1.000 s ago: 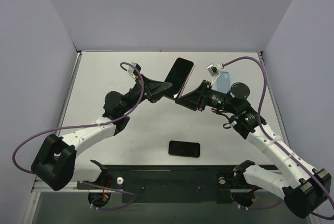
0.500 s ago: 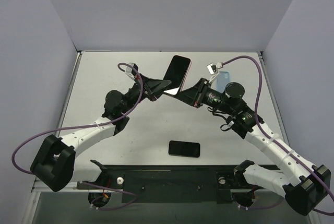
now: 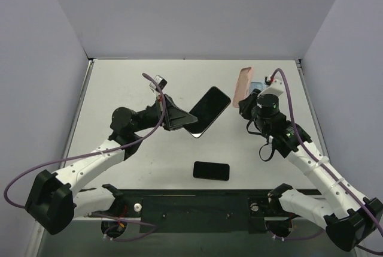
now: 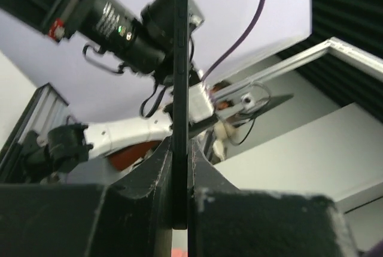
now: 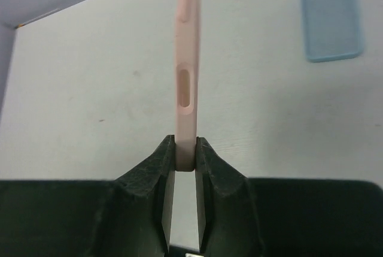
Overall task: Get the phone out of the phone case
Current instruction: Remove the phone case from the phone, then place the phone at the center of the board.
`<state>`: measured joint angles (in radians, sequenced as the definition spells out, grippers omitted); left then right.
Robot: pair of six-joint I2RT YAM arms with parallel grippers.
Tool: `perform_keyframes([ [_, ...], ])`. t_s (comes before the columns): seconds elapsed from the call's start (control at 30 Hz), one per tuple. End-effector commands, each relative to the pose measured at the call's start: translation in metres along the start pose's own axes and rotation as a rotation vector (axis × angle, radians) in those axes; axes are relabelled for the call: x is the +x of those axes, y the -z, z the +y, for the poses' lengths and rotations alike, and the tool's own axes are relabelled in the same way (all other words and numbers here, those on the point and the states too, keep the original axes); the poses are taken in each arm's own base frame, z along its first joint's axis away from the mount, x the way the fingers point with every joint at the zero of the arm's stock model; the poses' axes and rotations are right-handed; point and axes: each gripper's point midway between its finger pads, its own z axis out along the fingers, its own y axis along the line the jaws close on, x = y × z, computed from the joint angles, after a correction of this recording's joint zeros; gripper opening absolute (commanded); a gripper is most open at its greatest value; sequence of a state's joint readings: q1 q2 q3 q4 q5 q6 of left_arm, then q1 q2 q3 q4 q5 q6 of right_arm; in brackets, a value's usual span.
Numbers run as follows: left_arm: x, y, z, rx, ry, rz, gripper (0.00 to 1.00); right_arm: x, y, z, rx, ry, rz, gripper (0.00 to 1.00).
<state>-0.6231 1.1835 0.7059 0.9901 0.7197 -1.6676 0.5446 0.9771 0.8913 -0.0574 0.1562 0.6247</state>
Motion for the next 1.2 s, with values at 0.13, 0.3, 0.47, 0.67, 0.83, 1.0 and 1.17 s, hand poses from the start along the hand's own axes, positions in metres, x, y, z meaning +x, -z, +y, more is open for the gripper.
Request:
perform_keyframes([
  [0.13,0.025,0.066,0.068,-0.619,-0.576,0.339,0.00,-0.085,0.077,-0.109,0.541,0.191,-0.222,0.00],
  [0.3,0.016,0.102,0.117,-0.813,-0.718,0.523,0.00,-0.087,0.111,-0.112,0.480,0.197,-0.262,0.00],
  [0.47,0.026,0.089,0.147,-0.668,-0.824,0.733,0.00,-0.081,0.133,-0.110,0.422,0.172,-0.270,0.00],
  [0.67,0.038,0.091,0.211,-0.596,-0.728,0.954,0.00,-0.073,0.142,-0.100,0.329,0.130,-0.263,0.00],
  [0.83,0.049,0.082,0.259,-0.537,-0.572,1.077,0.00,-0.067,0.145,-0.098,0.296,0.122,-0.252,0.00],
  [1.0,0.042,0.067,0.273,-0.471,-0.553,1.052,0.00,-0.058,0.151,-0.101,0.288,0.114,-0.231,0.00],
  [1.17,0.041,0.065,0.288,-0.446,-0.493,1.058,0.00,-0.052,0.157,-0.107,0.294,0.098,-0.238,0.00],
])
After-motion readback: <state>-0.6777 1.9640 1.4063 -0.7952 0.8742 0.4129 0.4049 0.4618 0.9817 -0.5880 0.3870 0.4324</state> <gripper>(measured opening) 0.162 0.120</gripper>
